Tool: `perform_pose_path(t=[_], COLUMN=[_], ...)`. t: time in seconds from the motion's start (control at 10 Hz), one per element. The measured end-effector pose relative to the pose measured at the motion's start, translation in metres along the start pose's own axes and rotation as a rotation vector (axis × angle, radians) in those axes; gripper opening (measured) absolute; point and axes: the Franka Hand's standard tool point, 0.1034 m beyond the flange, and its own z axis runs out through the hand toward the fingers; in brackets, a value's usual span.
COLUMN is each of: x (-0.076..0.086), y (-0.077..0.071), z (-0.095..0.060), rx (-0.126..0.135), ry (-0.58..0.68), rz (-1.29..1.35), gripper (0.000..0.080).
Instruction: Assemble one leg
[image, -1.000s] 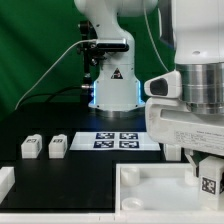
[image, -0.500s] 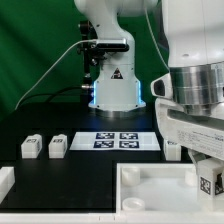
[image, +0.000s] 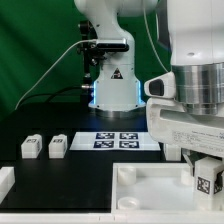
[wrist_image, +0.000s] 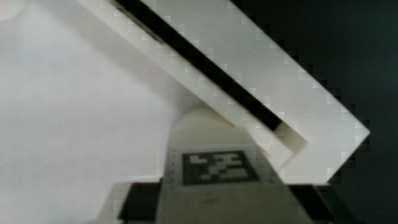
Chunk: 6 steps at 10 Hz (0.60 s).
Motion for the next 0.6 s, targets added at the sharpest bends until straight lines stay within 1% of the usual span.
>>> perform_pose_path(t=[0.1, 0.2, 0.3, 0.4, 0.5, 0.6], x=[0.002, 0.001, -0.002, -0.005, -0.005, -0.004], y=[0.000, -0.002, -0.006, -0.010, -0.012, -0.014], z=[-0.001, 0.000, 0.001, 0.002, 0.002, 0.001], rx=[0.005, 0.024, 0.050, 0.061, 0.048, 0.014], ry=[0.002, 0.013, -0.003, -0.030, -0.045, -0.065], rz=[0.071, 0.216, 0.407, 0.550, 0.662, 0.659], gripper=[0.0291, 0.0291, 0.0291, 0.0291, 0.0292, 0.0292])
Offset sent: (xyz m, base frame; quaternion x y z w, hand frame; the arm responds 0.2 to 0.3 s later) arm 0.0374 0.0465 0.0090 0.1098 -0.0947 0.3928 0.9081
